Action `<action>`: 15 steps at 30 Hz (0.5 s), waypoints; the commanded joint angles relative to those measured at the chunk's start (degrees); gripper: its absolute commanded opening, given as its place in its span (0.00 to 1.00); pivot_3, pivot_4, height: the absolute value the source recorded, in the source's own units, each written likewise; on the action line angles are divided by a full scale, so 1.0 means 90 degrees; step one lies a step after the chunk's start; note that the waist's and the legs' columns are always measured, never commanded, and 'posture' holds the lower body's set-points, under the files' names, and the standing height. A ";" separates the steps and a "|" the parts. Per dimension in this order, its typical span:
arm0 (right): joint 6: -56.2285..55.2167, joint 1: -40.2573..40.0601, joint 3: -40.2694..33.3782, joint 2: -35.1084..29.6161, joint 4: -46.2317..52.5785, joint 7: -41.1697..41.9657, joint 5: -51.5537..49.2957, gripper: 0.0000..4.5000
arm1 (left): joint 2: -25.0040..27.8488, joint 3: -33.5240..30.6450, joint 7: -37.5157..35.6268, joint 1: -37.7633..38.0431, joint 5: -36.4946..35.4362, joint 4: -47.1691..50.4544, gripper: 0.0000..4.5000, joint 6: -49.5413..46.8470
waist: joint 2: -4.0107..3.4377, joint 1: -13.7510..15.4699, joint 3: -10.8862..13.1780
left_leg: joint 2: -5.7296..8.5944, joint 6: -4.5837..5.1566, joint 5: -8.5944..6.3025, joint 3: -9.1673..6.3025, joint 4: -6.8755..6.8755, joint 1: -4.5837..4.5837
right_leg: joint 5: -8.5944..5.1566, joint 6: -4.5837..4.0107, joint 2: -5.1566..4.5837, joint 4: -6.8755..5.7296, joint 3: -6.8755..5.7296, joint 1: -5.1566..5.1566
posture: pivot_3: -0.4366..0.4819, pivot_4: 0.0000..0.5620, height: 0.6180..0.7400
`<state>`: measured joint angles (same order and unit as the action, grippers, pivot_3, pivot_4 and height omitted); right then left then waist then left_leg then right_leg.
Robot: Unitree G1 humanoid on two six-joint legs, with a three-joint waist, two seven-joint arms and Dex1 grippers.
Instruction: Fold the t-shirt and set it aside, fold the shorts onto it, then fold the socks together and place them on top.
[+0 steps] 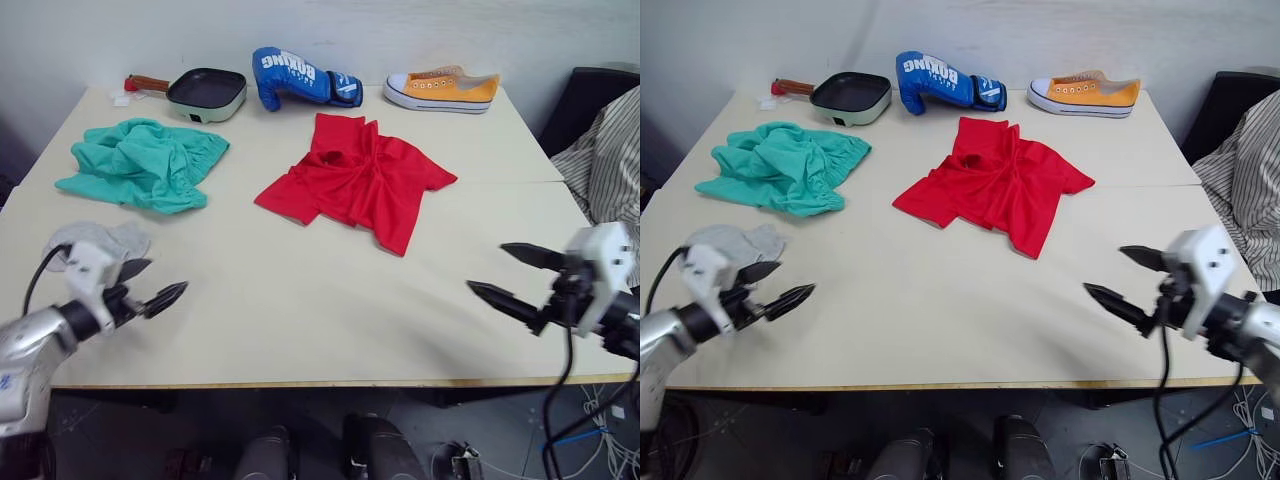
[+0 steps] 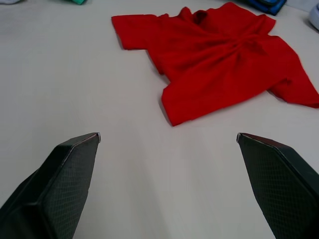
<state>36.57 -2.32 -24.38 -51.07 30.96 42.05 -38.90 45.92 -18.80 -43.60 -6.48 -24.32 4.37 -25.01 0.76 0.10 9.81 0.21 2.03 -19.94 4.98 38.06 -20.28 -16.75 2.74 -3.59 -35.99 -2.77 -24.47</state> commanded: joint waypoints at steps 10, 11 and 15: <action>-0.0188 0.2195 0.3255 0.0416 -0.0779 -0.1175 0.2750 0.99 | -0.0880 0.2751 -0.1062 -0.4474 0.2336 -0.4811 1.00 0.2727 | 0.0004 -0.0006 0.0001 | 0.0001 0.0002 0.0019 0.0018 0.0028 -0.0030 | 0.0004 0.0008 0.0012 -0.0009 -0.0016 -0.0022 | 0.48 0.27 1.00; -0.0237 0.2348 0.3411 0.0533 -0.0942 -0.1204 0.2900 0.99 | -0.1048 0.2853 -0.1067 -0.4764 0.2480 -0.5234 1.00 0.2991 | 0.0009 0.0002 0.0004 | 0.0001 0.0003 0.0019 0.0020 0.0037 -0.0033 | 0.0005 0.0010 0.0012 -0.0011 -0.0018 -0.0022 | 0.48 0.27 1.00; -0.0383 0.2957 0.3925 0.1033 -0.1645 -0.1321 0.3485 0.99 | -0.1631 0.3225 -0.0935 -0.5686 0.3045 -0.6736 1.00 0.3994 | 0.0012 -0.0001 0.0005 | 0.0001 0.0013 0.0015 0.0017 0.0108 -0.0121 | 0.0011 0.0020 0.0012 -0.0073 -0.0026 -0.0095 | 0.48 0.27 1.00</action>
<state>34.67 22.60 10.34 -42.44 17.57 30.91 -9.93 31.93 9.47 -52.61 -55.10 0.83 -52.45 6.75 0.87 0.09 9.86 0.23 2.16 -19.81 5.18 39.13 -21.53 -16.64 2.93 -3.50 -36.80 -3.00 -25.50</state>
